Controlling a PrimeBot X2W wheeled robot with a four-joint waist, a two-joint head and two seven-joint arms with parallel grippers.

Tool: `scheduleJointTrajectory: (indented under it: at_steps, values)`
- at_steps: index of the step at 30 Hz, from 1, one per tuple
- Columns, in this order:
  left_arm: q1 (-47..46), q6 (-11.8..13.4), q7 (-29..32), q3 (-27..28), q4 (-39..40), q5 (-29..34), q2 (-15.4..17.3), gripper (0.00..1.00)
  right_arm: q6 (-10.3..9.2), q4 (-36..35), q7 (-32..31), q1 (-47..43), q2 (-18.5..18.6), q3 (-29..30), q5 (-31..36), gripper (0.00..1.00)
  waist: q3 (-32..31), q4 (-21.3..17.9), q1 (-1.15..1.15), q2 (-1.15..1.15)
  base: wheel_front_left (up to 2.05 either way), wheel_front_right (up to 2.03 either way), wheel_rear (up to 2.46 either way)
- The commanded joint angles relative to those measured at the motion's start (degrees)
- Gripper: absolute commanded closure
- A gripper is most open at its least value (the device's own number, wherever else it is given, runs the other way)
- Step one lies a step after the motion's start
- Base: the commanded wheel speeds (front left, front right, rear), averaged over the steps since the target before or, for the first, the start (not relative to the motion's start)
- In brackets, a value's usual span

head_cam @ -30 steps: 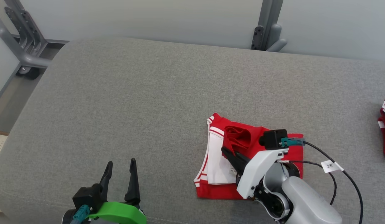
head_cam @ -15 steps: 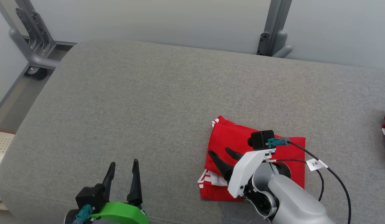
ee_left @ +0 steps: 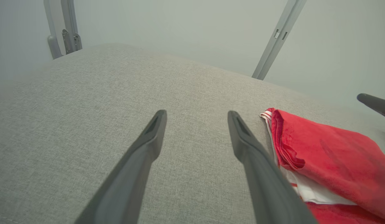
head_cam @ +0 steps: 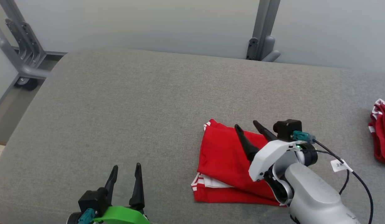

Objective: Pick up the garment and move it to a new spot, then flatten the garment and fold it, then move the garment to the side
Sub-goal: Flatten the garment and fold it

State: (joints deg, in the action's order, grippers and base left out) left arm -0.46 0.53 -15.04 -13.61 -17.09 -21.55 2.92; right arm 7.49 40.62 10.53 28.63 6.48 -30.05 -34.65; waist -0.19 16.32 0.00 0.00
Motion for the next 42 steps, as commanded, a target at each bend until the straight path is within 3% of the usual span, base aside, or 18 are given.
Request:
scheduleJointTrajectory:
  at_steps: [1,13,21,23,24,25,30,42]
  values:
    - [0.72,0.03,-0.12,-0.15,0.17,0.26,0.02,0.0,-0.02,0.26,0.79,0.33,0.23,0.55,0.98,0.0,-0.37,-0.95,0.0,0.0,0.0,0.0,0.0]
    - [0.32,0.43,-0.13,-1.92,1.26,0.38,0.04,0.0,-0.02,-5.01,4.42,-7.02,0.16,13.19,16.15,0.0,-0.76,-6.48,0.0,0.0,0.0,0.0,0.0]
    - [-0.72,0.09,-0.13,-2.37,0.71,0.47,0.06,0.0,-0.02,-7.73,3.06,-10.86,-2.36,12.31,20.28,0.0,0.28,-4.98,0.0,0.0,0.0,0.0,0.0]
    - [-1.11,0.13,-0.12,-2.29,0.67,0.55,0.06,0.0,-0.02,-6.71,3.19,-10.72,-2.66,11.29,21.48,0.63,0.59,-3.67,0.0,0.0,0.0,0.0,0.0]
    - [-1.33,0.07,-0.13,-2.32,0.65,0.57,0.06,0.0,-0.02,-6.09,3.34,-10.57,-2.8,11.07,22.03,0.76,0.81,-2.85,0.0,0.0,0.0,0.0,0.0]
    - [-1.44,0.09,-0.12,-2.18,0.65,0.59,0.06,0.0,-0.02,-5.32,3.5,-10.31,-2.97,10.62,22.45,1.0,0.98,-2.13,0.0,0.0,0.0,0.0,0.0]
    - [-2.01,0.06,-0.12,-2.0,0.69,0.62,0.05,0.0,-0.02,0.02,3.91,-8.59,-3.38,8.24,23.2,1.0,1.91,2.12,0.0,0.0,0.0,0.0,0.0]
    - [-3.51,0.0,-0.12,-2.27,0.49,-0.18,0.04,0.0,-0.03,12.08,3.61,-1.87,-3.45,0.45,17.9,1.0,4.14,10.13,0.0,0.0,0.0,0.0,0.0]
